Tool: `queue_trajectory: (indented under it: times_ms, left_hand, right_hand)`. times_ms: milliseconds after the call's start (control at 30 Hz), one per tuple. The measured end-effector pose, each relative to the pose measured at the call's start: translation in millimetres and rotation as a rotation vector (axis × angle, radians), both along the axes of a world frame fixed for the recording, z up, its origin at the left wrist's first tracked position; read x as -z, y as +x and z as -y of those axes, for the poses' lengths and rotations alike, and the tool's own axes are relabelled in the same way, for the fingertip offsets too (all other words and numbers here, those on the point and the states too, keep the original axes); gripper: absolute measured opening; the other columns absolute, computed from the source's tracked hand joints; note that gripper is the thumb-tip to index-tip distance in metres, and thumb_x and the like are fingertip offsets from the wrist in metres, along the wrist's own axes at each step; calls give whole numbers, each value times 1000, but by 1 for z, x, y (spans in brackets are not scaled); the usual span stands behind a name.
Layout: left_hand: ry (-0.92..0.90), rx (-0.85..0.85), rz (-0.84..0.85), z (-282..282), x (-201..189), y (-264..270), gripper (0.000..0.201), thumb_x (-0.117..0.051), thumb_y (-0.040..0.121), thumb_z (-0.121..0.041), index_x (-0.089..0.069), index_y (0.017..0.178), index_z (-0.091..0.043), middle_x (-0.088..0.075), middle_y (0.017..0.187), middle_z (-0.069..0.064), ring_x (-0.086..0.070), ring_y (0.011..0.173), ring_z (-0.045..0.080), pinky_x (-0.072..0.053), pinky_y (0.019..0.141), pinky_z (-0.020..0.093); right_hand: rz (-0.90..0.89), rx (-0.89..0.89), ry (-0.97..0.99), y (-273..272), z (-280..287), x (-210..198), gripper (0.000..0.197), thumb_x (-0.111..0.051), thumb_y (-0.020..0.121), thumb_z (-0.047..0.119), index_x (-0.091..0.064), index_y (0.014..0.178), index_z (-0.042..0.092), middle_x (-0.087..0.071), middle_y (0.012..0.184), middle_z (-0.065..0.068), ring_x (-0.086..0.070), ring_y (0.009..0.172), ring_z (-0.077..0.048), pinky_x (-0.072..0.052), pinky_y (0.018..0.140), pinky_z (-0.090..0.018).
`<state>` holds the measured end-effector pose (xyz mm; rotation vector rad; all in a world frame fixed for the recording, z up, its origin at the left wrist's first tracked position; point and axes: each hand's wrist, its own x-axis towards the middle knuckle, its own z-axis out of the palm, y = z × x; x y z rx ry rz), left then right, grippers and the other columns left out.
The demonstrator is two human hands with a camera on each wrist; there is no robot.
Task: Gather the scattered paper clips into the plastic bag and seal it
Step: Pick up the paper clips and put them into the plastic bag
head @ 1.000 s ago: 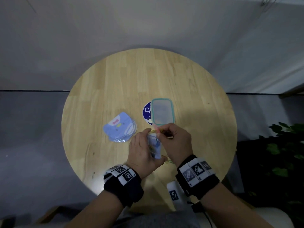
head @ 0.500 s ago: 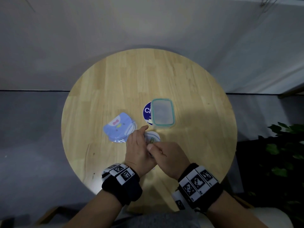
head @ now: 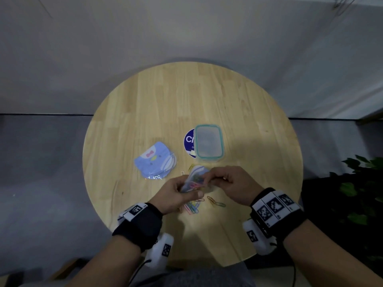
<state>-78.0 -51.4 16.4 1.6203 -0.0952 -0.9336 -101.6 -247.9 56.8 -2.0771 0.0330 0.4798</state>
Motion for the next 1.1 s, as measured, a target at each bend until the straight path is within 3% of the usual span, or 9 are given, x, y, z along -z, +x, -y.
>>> queue_trajectory:
  times_ms: [133, 233, 433, 533, 700, 833, 933, 1033, 1100]
  left_hand:
    - [4, 43, -205, 1, 1, -2, 16, -70, 76, -1, -68, 92, -2, -70, 82, 13, -68, 76, 22, -56, 59, 27]
    - [-10, 82, -220, -1, 1, -2, 20, -70, 72, 8, -70, 87, -6, -69, 81, 17, -67, 78, 26, -57, 62, 28]
    - [-17, 149, -228, -2, -2, -6, 23, -71, 74, 8, -70, 91, -8, -71, 79, 11, -68, 77, 20, -57, 63, 26]
    - [-34, 94, -230, -5, -2, -3, 27, -72, 76, 3, -65, 102, 0, -68, 86, 17, -67, 81, 25, -56, 66, 27]
    - [-17, 96, -210, -9, -1, -2, 24, -73, 77, -1, -66, 100, 0, -69, 89, 18, -68, 81, 22, -55, 65, 24]
    - [-10, 101, -145, -5, 1, -6, 22, -75, 73, -1, -71, 86, -18, -70, 81, 7, -68, 77, 15, -55, 67, 26]
    - [2, 55, -151, -10, 5, -8, 26, -74, 73, -1, -71, 93, -18, -71, 80, 6, -66, 72, 11, -52, 63, 24]
    - [21, 22, -197, -19, 10, -10, 37, -77, 68, -9, -68, 102, -18, -71, 80, 1, -65, 70, 9, -48, 61, 24]
    - [35, -23, -232, -24, 14, -13, 42, -79, 64, -18, -67, 105, -19, -70, 79, -1, -65, 71, 11, -48, 60, 24]
  right_hand:
    - [-67, -44, 44, 3, -11, -4, 20, -61, 79, 4, -69, 84, 22, -67, 75, 18, -61, 68, 3, -48, 66, -15]
    - [-171, -166, -62, 9, -19, -15, 31, -68, 72, 10, -63, 76, 40, -65, 78, 16, -65, 70, -11, -58, 65, -35]
    - [-378, -360, -57, 24, -24, -31, 25, -65, 77, 2, -67, 88, 25, -59, 51, 17, -49, 37, -2, -41, 38, -17]
    - [-293, -259, -7, 25, -23, -33, 27, -69, 74, 1, -72, 97, 13, -66, 59, 22, -60, 53, 6, -44, 52, -7]
    - [-154, -249, -168, 22, -25, -27, 29, -73, 66, 13, -73, 92, 26, -73, 92, 3, -66, 89, -13, -52, 84, -30]
    - [-322, -380, -172, 20, -40, -20, 32, -63, 72, 6, -68, 98, 23, -71, 96, -13, -62, 65, -29, -55, 50, -35]
    - [-305, -271, -64, 16, -38, -18, 33, -65, 68, 4, -70, 95, 21, -74, 93, -7, -66, 61, -26, -55, 46, -34]
    - [-243, -30, 126, 14, -33, -22, 25, -68, 72, -3, -72, 94, 8, -70, 83, -2, -61, 52, 7, -45, 46, -14]
    - [-143, 222, 154, 15, -25, -15, 11, -69, 75, 0, -71, 84, 5, -66, 76, -5, -51, 40, 4, -40, 41, -16]
